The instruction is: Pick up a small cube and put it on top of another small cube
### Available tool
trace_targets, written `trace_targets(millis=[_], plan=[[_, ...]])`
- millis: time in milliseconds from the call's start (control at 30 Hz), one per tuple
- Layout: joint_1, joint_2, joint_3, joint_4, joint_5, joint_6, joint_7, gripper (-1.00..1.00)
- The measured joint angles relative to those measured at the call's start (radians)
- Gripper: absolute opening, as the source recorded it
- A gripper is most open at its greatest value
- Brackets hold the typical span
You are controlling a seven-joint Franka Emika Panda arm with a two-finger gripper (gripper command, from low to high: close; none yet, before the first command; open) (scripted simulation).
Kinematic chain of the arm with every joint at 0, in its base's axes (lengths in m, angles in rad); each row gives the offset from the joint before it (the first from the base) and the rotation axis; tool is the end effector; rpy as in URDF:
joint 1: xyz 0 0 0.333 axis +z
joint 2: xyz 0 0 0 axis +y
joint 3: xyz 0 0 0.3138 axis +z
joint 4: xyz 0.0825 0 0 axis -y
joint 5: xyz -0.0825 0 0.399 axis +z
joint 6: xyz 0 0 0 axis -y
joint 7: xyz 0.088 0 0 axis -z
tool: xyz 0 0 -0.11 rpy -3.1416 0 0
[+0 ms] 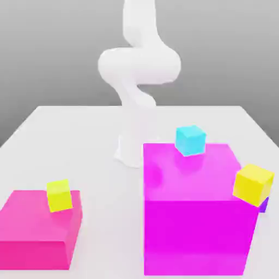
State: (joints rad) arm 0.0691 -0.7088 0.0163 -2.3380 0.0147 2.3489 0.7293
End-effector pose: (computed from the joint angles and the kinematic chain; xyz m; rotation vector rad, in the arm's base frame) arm 0.3986 0.0363 0.6592 -2.5618 0.8635 -0.9326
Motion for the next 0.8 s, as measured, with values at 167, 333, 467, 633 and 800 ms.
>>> trace_targets(millis=[167,333,467,633,800], plan=[[0.137,0.187,0.044,-0.078,0.026,0.100,-0.142,0.00],[0.252,0.366,0.113,-0.153,0.047,0.197,-0.276,0.00],[0.337,0.511,0.175,-0.214,0.042,0.275,-0.367,0.00],[0.453,0.695,0.255,-0.289,-0.018,0.373,-0.443,0.00],[0.539,0.883,0.236,-0.325,-0.160,0.485,-0.417,0.00]])
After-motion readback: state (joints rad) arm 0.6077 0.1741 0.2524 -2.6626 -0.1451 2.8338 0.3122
